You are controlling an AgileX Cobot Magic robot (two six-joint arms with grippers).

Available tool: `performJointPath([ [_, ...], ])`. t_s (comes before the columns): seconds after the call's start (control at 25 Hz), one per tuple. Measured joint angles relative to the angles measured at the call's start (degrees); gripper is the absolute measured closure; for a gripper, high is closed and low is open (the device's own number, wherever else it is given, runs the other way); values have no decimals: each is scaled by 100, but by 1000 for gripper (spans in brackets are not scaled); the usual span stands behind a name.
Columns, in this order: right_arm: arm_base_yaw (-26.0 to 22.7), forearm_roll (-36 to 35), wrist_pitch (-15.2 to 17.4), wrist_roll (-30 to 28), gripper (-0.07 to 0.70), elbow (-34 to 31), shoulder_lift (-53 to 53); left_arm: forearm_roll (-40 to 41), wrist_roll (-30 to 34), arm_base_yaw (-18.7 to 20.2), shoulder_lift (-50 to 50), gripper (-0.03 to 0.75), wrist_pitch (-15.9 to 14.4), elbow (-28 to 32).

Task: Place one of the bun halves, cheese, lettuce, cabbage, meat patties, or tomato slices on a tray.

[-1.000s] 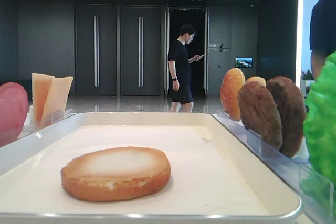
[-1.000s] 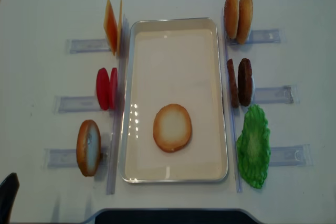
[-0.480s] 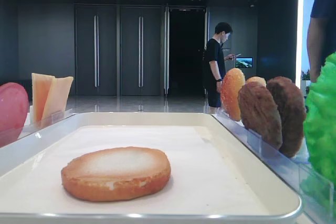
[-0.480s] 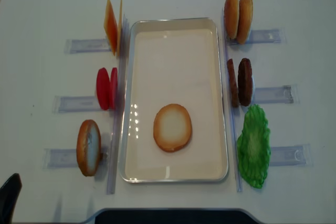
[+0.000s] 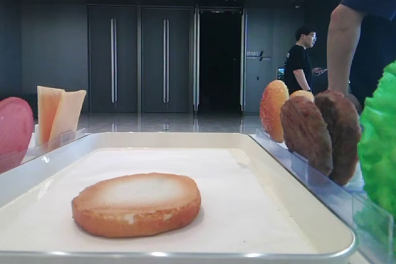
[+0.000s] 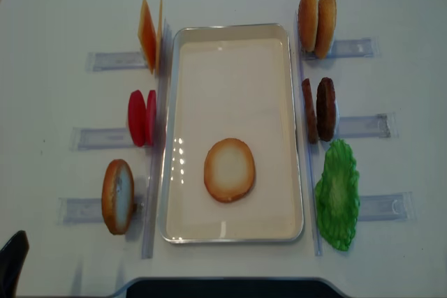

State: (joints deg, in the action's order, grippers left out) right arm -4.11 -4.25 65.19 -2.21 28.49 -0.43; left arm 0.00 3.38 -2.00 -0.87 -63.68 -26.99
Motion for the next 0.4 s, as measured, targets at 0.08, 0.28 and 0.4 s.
performJointPath([
  [0.08, 0, 0, 0, 0, 91, 0, 0, 0, 0, 0, 0, 73, 0, 0],
  [0.28, 0, 0, 0, 0, 91, 0, 0, 0, 0, 0, 0, 73, 0, 0],
  [0.4, 0, 0, 0, 0, 91, 0, 0, -32, 0, 0, 0, 73, 0, 0],
])
